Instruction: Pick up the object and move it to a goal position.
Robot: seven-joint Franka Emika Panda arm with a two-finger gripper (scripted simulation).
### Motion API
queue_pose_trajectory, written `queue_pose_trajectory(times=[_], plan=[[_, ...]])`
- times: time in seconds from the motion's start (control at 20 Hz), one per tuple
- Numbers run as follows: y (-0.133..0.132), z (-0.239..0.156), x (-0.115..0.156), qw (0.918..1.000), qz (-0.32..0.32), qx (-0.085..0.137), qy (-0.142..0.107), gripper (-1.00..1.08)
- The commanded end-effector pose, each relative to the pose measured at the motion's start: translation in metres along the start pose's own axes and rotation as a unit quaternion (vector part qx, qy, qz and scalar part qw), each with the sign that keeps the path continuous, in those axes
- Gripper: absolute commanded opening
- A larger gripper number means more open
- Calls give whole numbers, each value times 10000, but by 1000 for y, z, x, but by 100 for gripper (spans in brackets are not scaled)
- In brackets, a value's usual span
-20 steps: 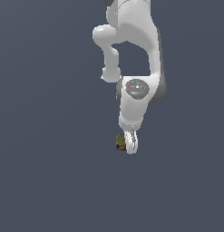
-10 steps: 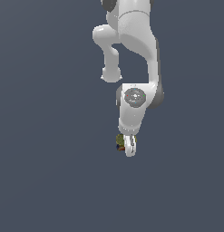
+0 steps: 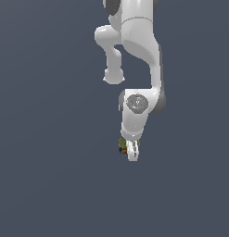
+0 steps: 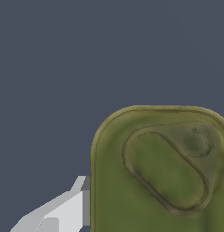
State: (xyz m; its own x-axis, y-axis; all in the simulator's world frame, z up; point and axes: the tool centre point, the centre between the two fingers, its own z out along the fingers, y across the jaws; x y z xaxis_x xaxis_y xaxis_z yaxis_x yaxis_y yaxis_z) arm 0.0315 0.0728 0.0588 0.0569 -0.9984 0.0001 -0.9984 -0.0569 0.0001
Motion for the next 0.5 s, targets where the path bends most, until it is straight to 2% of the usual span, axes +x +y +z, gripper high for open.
queue_pose_trajectory(times=[0.0,0.45], plan=[[0,0,0,10000,0,0,0,-100],[1,-1,-1,10000,0,0,0,-100]])
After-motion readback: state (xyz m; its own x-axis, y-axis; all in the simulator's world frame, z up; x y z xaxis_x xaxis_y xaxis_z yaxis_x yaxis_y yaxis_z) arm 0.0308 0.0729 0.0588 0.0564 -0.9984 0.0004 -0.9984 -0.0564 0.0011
